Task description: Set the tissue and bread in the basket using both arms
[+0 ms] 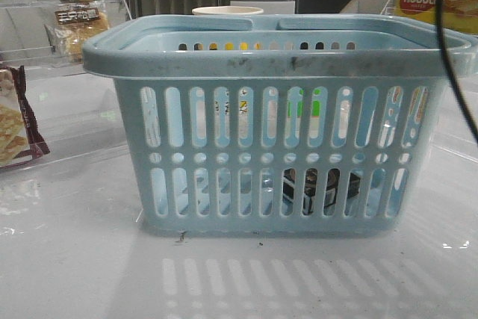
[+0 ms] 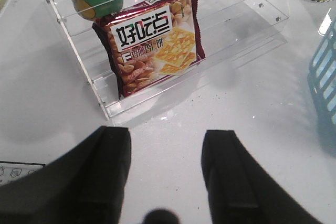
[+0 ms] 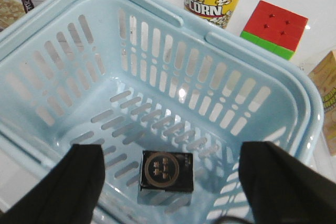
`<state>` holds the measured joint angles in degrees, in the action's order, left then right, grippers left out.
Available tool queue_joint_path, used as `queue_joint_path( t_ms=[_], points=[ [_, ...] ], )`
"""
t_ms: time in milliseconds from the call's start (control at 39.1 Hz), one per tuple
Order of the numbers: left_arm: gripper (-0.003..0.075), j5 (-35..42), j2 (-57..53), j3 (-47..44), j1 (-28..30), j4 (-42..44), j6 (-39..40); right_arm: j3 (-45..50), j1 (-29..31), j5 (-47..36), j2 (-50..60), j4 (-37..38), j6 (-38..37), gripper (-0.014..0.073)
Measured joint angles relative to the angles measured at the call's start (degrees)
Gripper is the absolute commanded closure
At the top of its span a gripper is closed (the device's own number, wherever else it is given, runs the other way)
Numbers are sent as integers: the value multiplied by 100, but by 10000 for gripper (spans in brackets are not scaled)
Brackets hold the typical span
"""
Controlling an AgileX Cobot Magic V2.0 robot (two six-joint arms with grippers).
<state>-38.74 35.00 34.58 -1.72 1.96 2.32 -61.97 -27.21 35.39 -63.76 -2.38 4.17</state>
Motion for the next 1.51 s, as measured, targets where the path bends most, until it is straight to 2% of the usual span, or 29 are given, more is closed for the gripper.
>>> queue_joint_path(
  t_ms=[410,691,768,973,1127,1306,1434,1511],
  points=[
    [342,0,0,0,0,0,0,1454,0,611,2026,22,0,-31],
    [339,0,0,0,0,0,0,1684,0,879,2634,22,0,-31],
    [313,23,0,0,0,-11,-55,1684,0,891,2646,22,0,-31],
    [126,260,80,128,0,-589,-700,1687,0,915,2646,26,0,-31],
    [125,318,772,740,-42,-805,-844,1687,0,915,2646,26,0,-31],
    [127,403,2060,1515,-737,-733,-1266,1687,0,915,2646,26,0,-31],
    [127,179,3154,2355,-914,80,-646,1687,0,915,2646,26,0,-31],
    [127,184,3793,2928,-914,248,-429,1687,0,915,2646,26,0,-31]
  ],
)
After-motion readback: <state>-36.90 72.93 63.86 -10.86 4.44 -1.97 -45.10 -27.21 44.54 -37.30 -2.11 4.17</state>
